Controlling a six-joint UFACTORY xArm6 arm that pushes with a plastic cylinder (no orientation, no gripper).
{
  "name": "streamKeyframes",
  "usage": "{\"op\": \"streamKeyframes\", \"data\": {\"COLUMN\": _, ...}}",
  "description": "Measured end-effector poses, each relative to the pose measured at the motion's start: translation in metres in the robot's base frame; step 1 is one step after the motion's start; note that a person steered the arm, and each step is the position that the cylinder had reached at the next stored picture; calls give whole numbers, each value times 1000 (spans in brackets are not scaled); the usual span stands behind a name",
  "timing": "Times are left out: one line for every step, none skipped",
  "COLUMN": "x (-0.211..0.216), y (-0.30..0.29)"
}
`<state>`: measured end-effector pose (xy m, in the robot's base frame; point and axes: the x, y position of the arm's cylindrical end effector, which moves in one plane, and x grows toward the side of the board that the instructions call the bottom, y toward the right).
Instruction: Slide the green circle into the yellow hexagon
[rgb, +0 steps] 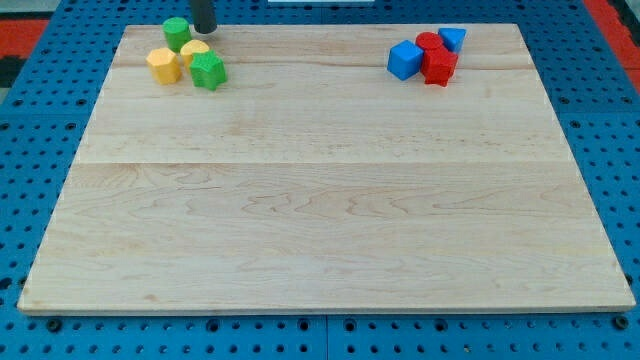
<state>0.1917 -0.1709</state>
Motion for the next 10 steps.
{"op": "streamKeyframes", "data": {"x": 1, "y": -12}}
{"op": "streamKeyframes", "data": {"x": 1, "y": -41}}
{"op": "streamKeyframes", "data": {"x": 0, "y": -76}}
{"op": "streamKeyframes", "data": {"x": 1, "y": -103}}
{"op": "streamKeyframes", "data": {"x": 17, "y": -85}}
{"op": "streamKeyframes", "data": {"x": 42, "y": -57}}
{"op": "streamKeyframes", "data": {"x": 54, "y": -52}}
{"op": "streamKeyframes", "data": {"x": 79, "y": -39}}
{"op": "streamKeyframes", "data": {"x": 83, "y": -39}}
{"op": "streamKeyframes", "data": {"x": 109, "y": -35}}
